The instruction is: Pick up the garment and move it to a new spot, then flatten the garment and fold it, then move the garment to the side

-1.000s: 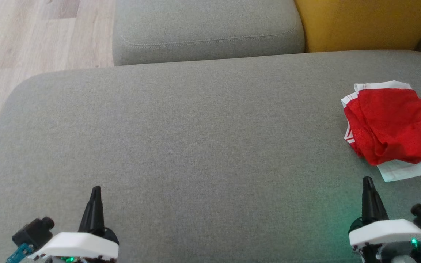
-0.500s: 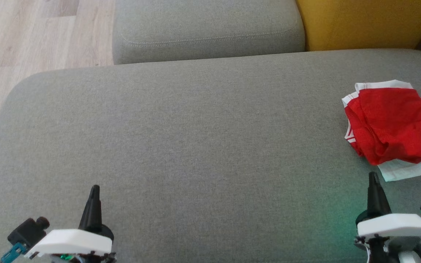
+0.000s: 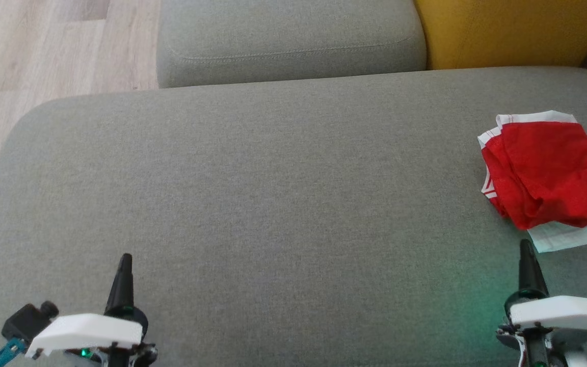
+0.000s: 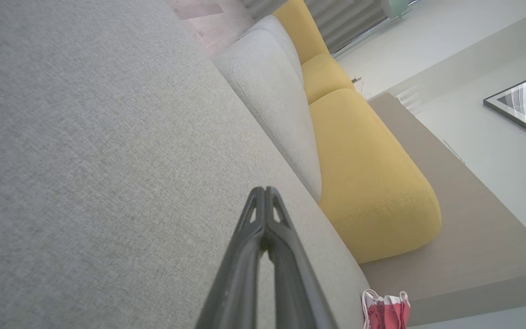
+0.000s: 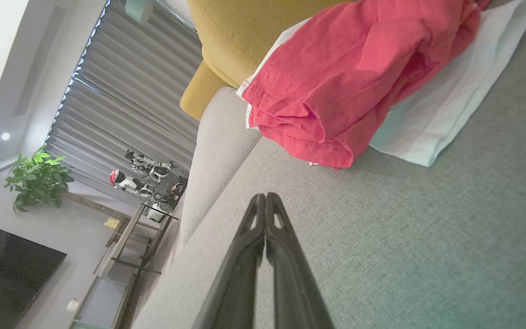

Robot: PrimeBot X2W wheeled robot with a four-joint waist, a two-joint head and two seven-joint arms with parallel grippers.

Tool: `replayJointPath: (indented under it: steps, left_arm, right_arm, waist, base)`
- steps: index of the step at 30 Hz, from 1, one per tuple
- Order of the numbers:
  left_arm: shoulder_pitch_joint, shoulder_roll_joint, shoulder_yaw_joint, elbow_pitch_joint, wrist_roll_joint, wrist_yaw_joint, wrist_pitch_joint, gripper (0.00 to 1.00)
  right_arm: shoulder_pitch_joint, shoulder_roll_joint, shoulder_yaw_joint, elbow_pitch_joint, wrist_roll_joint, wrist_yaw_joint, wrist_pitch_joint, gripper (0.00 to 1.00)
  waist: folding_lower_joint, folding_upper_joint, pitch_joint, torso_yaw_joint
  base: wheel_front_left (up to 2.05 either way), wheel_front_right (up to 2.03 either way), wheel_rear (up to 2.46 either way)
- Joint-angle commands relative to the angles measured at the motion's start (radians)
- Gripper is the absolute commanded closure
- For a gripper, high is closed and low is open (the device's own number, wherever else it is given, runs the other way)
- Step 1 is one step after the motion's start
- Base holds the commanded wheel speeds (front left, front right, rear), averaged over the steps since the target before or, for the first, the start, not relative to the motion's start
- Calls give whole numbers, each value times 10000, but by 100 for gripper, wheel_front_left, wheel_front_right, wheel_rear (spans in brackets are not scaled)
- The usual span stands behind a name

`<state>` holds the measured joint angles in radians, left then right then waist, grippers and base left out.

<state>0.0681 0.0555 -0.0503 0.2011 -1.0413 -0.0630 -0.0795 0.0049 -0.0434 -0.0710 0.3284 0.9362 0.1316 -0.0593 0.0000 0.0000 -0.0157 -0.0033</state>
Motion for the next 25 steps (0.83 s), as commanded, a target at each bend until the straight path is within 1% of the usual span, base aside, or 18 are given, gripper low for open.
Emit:
replayJointPath:
  steps: [1, 25]
  left_arm:
    - [-666, 141, 291, -248, -248, -126, 75, 100]
    - [-1101, 150, 719, 28, -2557, -350, 731, 100]
  right_arm:
    - [-611, -41, 57, -410, 307, -5, 105, 100]
    - [-822, -52, -141, -583, 2918, -7, 765, 100]
  waist:
    - [0, 0, 4, 1]
    - [0, 0, 79, 14]
  base:
    - [0, 0, 0]
    - [0, 0, 0]
